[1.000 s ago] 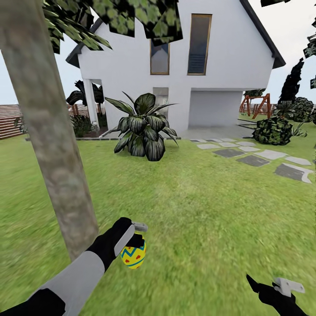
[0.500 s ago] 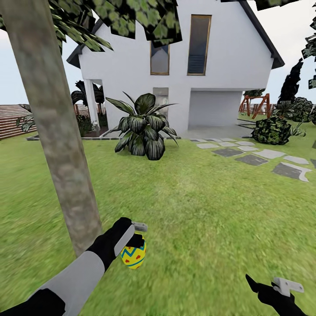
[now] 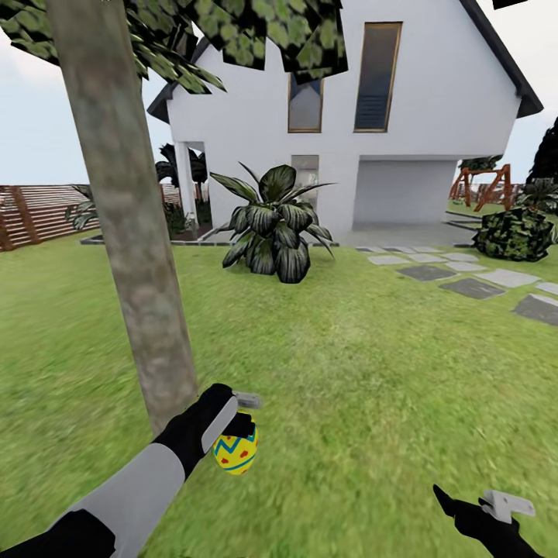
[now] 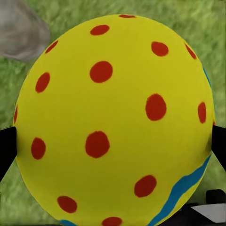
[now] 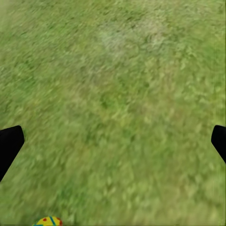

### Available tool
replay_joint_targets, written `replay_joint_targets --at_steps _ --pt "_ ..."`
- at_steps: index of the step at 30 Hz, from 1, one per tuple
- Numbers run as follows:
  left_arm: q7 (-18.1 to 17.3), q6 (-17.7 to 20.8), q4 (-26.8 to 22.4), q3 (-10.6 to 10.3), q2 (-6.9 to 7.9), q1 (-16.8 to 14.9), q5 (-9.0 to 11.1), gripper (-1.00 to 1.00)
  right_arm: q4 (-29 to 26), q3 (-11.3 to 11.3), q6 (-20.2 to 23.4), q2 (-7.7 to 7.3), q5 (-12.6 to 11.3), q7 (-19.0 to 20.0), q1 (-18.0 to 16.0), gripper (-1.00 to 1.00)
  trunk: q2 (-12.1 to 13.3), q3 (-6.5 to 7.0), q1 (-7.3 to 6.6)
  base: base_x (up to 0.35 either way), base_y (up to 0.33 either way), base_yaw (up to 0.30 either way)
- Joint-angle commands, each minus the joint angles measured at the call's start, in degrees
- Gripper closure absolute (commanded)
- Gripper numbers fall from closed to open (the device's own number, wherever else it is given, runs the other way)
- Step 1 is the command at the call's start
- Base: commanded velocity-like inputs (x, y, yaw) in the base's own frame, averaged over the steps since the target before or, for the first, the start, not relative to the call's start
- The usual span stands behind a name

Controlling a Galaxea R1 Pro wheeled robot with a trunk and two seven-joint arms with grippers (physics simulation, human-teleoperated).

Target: Take the three Easter eggs out of the wicker basket on the lawn in the garden, then place them on the lawn next to a single tree (choose any tree) so that all three eggs are next to the same tree and none are left in the basket.

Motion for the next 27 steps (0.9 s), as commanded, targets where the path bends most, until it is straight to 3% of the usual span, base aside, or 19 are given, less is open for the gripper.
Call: replay_joint_targets --at_steps 1,9,27 --pt "0.5 0.1 0.0 -0.2 0.02 -0.1 0.6 1.00 -0.1 -0.2 0.3 0.01 0.2 0.4 0.0 -1.00 -0.1 -0.11 0.02 0.000 0.000 0.290" --pt "0.4 0.1 0.0 -0.2 0.02 -0.1 0.6 1.00 0.0 -0.4 0.2 0.02 0.2 0.4 0.0 -1.00 -2.9 -1.37 1.56 0.000 0.000 0.256" --pt "0.2 -1.2 0.1 -0.2 -0.02 -0.1 0.6 1.00 -0.1 -0.7 0.3 -0.17 -0.2 0.5 0.0 -1.00 -10.1 -4.60 5.52 0.000 0.000 0.009"
